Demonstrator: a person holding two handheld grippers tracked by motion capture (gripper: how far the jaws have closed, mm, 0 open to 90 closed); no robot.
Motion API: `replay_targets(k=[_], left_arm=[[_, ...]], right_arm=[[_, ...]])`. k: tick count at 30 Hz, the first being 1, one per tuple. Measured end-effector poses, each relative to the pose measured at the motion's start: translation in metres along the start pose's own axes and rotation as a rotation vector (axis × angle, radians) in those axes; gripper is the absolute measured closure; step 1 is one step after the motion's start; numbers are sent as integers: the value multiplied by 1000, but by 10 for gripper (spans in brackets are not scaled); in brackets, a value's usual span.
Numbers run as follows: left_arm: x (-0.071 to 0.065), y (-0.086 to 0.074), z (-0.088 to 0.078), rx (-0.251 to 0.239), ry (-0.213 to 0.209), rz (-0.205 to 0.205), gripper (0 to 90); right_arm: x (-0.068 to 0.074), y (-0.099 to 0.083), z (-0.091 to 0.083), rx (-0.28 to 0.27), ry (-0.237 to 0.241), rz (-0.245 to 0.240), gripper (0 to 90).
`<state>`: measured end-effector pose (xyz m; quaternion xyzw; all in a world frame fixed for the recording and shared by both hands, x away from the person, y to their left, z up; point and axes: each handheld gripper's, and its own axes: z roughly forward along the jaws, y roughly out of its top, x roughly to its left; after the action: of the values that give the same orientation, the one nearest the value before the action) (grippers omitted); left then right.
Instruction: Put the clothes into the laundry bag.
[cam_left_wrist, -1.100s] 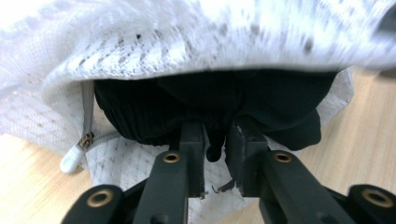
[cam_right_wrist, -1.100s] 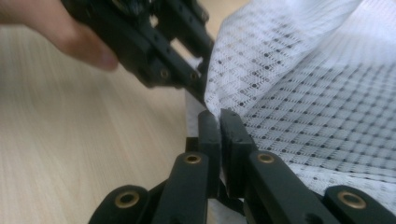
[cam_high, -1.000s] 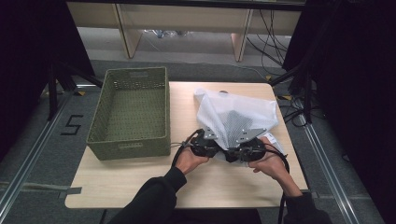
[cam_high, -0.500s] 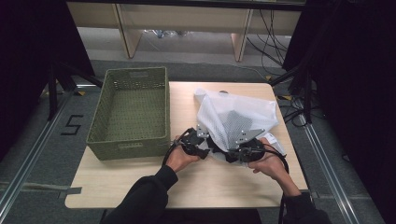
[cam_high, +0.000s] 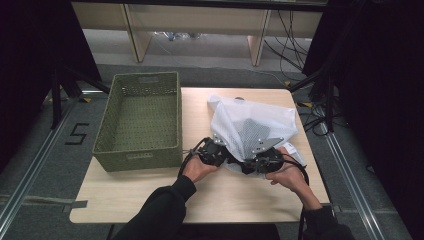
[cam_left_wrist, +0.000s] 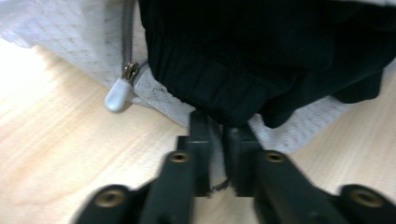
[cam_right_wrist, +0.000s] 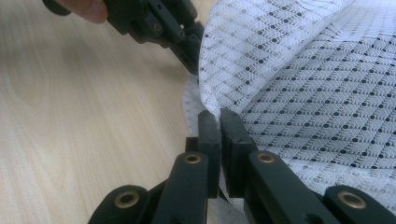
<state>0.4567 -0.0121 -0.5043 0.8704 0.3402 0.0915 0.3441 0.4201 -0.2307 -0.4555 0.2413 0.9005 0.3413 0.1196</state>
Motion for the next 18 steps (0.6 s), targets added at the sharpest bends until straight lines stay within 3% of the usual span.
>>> replay_targets(k=[2,4,7,8,9,15,16,18], left_arm=[[-3,-3,-2,-3,-12,0,878],[-7,-6,-4,-3,-21,14,879],[-11,-10,-8,-1,-26,38,879],[-11,-11,-10,20,-29,40,880],[-12,-13,-11,6,-33,34,881],[-12,-25,-21,9,-41,28,885],[-12,-26,-23,21,-58,35,885],[-11,-28,-26,29,-44,50,885]], right_arm=[[1,2,1,-10,2,-25,889],[2,4,2,-8,8,-1,888],[3,6,9,12,22,2,888],[3,6,14,8,19,4,888],[3,6,18,20,16,0,888],[-6,9,33,21,-83,2,891],[-8,10,34,21,-104,9,891],[-13,13,38,10,-132,21,892]])
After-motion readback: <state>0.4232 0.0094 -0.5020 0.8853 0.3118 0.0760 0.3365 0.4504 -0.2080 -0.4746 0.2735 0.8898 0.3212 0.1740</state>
